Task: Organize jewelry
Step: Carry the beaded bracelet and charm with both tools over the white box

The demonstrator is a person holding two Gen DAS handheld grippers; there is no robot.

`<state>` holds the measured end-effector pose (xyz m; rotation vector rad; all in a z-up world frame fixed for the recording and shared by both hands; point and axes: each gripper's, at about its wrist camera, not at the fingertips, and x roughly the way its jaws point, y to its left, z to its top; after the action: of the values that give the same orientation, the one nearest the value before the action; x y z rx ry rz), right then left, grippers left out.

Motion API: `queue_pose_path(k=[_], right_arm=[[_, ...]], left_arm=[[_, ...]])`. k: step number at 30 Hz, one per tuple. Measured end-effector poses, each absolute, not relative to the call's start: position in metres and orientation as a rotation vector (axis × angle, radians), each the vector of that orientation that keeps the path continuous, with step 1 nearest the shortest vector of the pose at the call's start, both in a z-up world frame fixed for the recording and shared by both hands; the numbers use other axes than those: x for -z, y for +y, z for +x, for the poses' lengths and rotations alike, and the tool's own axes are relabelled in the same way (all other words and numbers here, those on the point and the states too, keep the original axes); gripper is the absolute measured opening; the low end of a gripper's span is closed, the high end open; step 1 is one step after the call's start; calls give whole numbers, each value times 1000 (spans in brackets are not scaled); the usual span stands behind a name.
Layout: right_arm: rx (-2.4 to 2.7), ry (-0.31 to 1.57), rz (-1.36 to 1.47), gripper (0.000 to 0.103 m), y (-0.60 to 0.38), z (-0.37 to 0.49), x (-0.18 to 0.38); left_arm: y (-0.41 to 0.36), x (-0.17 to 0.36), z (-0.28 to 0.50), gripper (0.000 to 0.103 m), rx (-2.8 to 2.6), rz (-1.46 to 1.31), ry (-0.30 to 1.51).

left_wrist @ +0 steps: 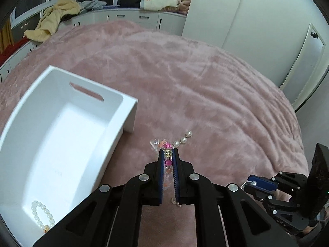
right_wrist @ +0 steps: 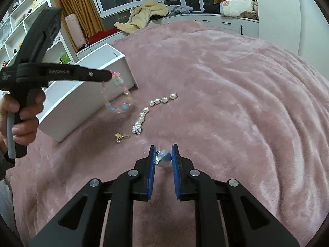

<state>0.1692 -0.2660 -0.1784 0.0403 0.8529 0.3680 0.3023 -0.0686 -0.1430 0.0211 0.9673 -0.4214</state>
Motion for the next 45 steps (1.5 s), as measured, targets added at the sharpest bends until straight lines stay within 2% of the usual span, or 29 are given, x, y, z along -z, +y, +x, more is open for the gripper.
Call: queue_pose_path(k=[13, 25, 38, 45], right_arm=[[-360, 811, -11, 16, -258, 159, 139], [-415, 757, -63, 16, -227, 166, 96], [-519, 710, -125, 16, -140, 204, 64], [-596, 711, -147, 16, -79, 227, 65]], left_arm=[[-49, 86, 279, 13, 445, 45, 889], [11, 48, 264, 13, 387, 45, 842], [96, 37, 262, 13, 274, 16, 832], [135, 51, 263, 13, 225, 4, 857]])
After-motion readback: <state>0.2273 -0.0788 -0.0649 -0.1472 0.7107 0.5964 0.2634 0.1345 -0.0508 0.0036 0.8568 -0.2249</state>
